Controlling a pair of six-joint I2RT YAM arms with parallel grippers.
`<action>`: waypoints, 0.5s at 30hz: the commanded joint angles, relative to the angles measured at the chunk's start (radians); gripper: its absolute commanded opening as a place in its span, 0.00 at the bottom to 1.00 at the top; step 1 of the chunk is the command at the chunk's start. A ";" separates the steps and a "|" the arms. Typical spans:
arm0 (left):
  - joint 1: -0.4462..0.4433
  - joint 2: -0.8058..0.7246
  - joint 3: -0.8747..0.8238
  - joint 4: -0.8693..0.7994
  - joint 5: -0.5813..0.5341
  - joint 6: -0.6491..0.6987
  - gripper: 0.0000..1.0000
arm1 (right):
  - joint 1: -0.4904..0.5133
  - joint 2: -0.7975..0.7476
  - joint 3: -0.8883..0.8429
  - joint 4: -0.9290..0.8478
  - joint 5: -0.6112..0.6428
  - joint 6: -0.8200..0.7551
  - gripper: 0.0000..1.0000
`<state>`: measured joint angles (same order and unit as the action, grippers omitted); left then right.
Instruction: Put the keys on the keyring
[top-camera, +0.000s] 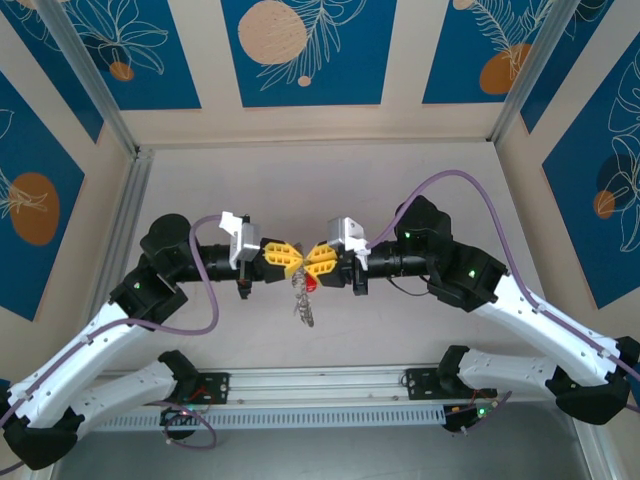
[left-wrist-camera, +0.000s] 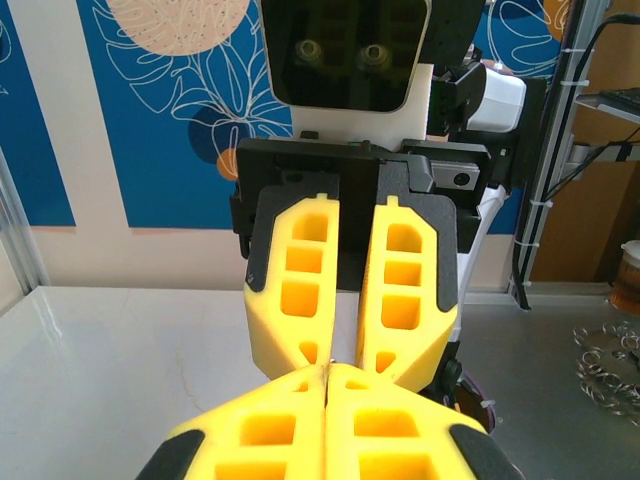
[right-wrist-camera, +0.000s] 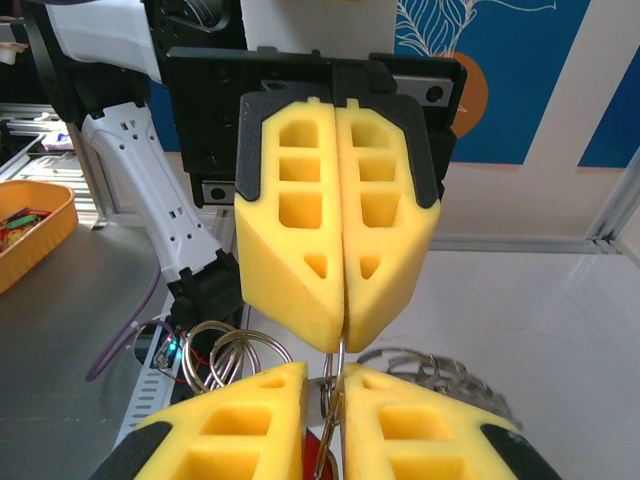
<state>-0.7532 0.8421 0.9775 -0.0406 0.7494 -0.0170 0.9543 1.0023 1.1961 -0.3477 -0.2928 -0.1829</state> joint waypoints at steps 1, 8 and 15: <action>-0.001 0.002 0.023 0.011 -0.002 0.018 0.00 | 0.004 -0.029 -0.011 0.049 -0.043 -0.010 0.12; 0.000 0.000 0.029 -0.003 -0.006 0.024 0.00 | 0.003 -0.024 -0.013 0.039 0.026 -0.011 0.00; -0.004 0.073 0.263 -0.517 -0.089 0.202 0.21 | -0.008 0.011 0.092 -0.105 0.160 -0.018 0.00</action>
<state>-0.7532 0.9005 1.1244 -0.2962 0.7208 0.0837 0.9554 1.0046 1.2133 -0.3817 -0.2077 -0.1871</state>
